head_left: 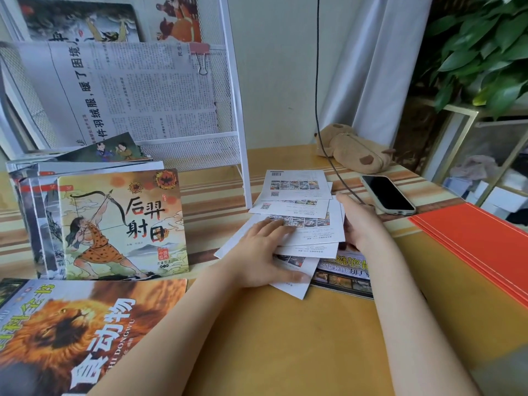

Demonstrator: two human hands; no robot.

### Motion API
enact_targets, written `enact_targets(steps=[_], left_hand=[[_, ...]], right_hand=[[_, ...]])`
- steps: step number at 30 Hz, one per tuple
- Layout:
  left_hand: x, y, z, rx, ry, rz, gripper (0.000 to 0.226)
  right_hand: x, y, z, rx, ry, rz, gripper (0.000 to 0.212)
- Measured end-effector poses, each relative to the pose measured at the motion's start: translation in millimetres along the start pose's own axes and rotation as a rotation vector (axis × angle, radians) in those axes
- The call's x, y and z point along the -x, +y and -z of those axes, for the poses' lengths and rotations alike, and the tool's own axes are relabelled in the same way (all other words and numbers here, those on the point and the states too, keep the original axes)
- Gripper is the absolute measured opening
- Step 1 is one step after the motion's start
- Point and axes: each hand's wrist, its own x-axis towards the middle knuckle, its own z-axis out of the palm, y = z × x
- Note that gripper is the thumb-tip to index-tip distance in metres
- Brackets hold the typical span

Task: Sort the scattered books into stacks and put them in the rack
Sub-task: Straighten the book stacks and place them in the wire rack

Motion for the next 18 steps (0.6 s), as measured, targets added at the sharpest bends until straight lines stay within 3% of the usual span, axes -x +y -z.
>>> enact_targets(steps=[3,6,9,11,13,16,18], left_hand=[[0.0,-0.1,0.0,-0.035,-0.039,-0.016,0.121],[1.1,-0.4,1.2,-0.094,-0.126,-0.030,0.129],[1.3,-1.4,0.0,-0.179,-0.190,-0.045,0.134],[0.7,-2.4,-1.0,-0.158,-0.149,-0.055,0.132],[0.3,-1.5,0.0,-0.060,-0.064,-0.053,0.126],[-0.2,0.5,4.1,0.131,0.128,0.007,0.115],[-0.3,0.4,5.2,0.080,0.273,0.009,0.113]], right_hand=[[-38.3,13.4,4.6,0.059,-0.014,-0.042,0.082],[-34.4,0.0,-0.4,0.074,-0.080,-0.089,0.099],[-5.9,-21.9,-11.5,0.146,-0.105,-0.045,0.081],[-10.1,-20.9,-16.3,0.216,-0.073,-0.032,0.065],[-12.0,-16.8,-14.7,0.234,-0.100,-0.024,0.053],[-5.4,-11.3,-5.9,0.216,-0.207,-0.096,0.058],[0.2,-8.6,-2.3,0.183,-0.268,-0.096,0.051]])
